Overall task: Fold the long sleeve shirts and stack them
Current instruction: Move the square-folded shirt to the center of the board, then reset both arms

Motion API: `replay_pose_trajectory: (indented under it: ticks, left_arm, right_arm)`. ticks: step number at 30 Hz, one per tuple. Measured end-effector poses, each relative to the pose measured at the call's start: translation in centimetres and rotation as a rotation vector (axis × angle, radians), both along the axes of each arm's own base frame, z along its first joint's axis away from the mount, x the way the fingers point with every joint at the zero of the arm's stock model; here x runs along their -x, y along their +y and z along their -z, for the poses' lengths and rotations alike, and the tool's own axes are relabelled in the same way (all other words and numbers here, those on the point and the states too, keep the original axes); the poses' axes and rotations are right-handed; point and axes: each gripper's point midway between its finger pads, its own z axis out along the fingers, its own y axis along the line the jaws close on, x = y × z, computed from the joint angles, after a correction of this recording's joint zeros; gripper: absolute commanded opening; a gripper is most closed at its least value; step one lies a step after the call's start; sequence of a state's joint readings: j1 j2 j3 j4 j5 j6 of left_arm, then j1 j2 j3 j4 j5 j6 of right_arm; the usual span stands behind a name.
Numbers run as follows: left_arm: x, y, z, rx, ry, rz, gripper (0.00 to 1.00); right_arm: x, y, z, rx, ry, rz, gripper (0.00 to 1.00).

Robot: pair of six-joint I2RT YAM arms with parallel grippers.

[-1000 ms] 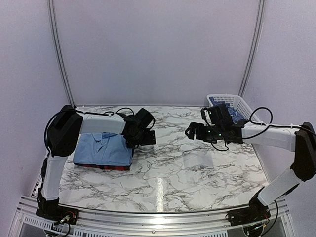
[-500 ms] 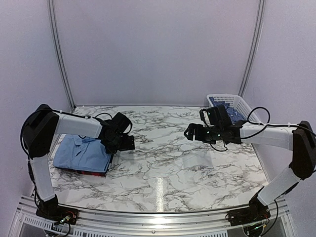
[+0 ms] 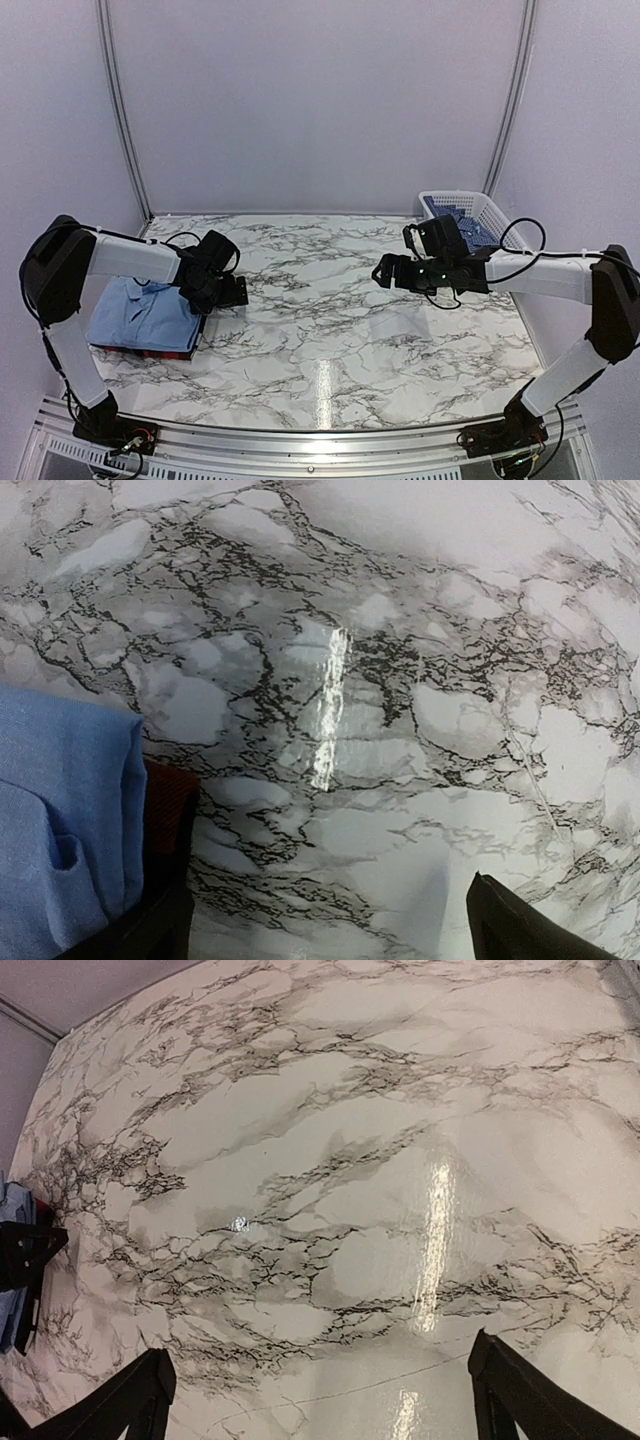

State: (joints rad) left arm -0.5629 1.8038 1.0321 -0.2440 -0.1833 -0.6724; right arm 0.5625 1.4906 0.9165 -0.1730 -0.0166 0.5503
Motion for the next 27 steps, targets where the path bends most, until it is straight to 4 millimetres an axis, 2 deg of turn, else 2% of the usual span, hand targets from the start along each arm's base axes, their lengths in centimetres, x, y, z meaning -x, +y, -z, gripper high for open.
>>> replay_pose_trajectory:
  ticks: [9, 18, 23, 27]
  left_arm:
    - [0.1, 1.6, -0.3, -0.002, -0.004, -0.003, 0.99]
    - [-0.2, 1.2, -2.2, 0.016, -0.044, 0.054, 0.99]
    - [-0.6, 0.1, -4.3, 0.046, -0.087, 0.110, 0.99]
    - [-1.0, -1.3, -6.6, 0.069, -0.143, 0.157, 0.99]
  right_arm:
    - [0.1, -0.1, 0.2, 0.004, 0.005, 0.000, 0.98]
    - [0.3, -0.3, 0.4, 0.013, 0.009, 0.003, 0.99]
    - [0.3, -0.8, 0.1, 0.034, -0.004, 0.017, 0.99]
    - [0.3, -1.3, -1.1, 0.043, -0.041, 0.020, 0.99]
